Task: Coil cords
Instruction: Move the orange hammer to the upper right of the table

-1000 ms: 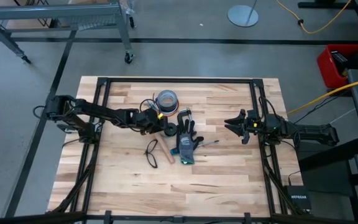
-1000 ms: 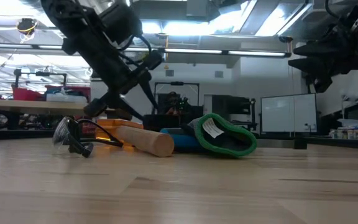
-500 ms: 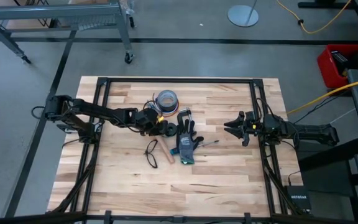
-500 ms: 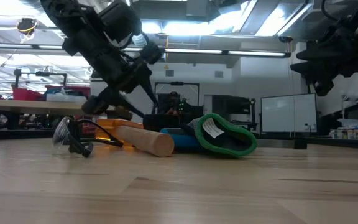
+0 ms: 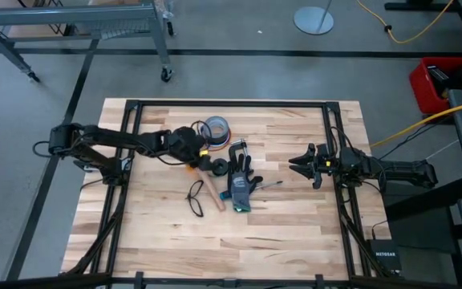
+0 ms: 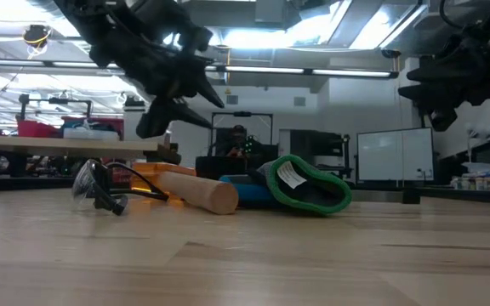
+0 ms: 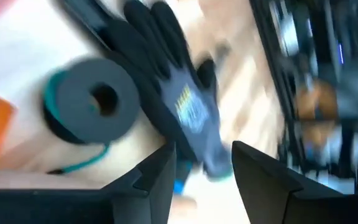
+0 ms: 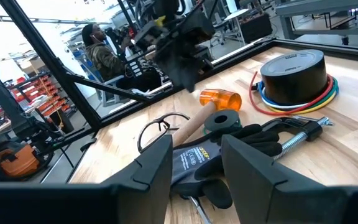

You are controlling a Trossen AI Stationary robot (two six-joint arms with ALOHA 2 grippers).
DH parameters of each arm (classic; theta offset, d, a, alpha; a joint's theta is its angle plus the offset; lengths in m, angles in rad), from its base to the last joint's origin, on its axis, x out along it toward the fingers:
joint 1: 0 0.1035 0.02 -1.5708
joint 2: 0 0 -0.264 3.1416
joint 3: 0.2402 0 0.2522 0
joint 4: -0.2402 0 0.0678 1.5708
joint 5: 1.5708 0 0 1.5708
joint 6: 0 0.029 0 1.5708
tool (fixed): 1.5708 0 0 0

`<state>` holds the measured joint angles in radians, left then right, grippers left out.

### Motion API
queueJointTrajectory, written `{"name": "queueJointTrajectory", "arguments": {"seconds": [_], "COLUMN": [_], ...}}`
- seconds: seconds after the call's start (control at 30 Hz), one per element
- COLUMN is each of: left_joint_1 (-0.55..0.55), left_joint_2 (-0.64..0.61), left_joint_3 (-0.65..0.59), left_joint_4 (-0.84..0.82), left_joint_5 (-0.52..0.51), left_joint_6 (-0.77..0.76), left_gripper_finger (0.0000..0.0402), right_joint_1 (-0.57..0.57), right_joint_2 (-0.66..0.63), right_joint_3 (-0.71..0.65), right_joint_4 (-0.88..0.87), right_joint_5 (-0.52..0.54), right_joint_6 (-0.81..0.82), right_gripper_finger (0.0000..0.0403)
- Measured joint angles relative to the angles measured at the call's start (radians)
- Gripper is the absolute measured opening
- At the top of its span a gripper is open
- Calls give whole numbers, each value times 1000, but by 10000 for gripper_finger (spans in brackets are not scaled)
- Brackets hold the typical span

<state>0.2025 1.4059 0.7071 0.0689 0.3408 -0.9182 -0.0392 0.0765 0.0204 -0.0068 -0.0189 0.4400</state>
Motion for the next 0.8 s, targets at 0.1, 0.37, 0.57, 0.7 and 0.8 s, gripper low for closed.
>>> {"name": "queueJointTrajectory", "arguments": {"seconds": [0.1,0.37,0.57,0.7,0.8], "left_joint_1": [11,16,22,22,22], "left_joint_2": [0,0,0,0,0], "left_joint_3": [0,0,0,0,7], "left_joint_4": [-5,-22,-153,-249,-294], "left_joint_5": [127,135,31,-82,-129], "left_joint_6": [202,560,884,1034,1114], "left_gripper_finger": [150,150,150,150,150], "right_joint_1": [0,0,0,0,0], "right_joint_2": [0,0,0,0,0], "right_joint_3": [0,0,0,-1,-1], "right_joint_4": [0,1,1,2,3], "right_joint_5": [0,0,0,0,0], "right_joint_6": [0,0,0,8,31], "right_gripper_finger": [143,143,143,143,143]}}
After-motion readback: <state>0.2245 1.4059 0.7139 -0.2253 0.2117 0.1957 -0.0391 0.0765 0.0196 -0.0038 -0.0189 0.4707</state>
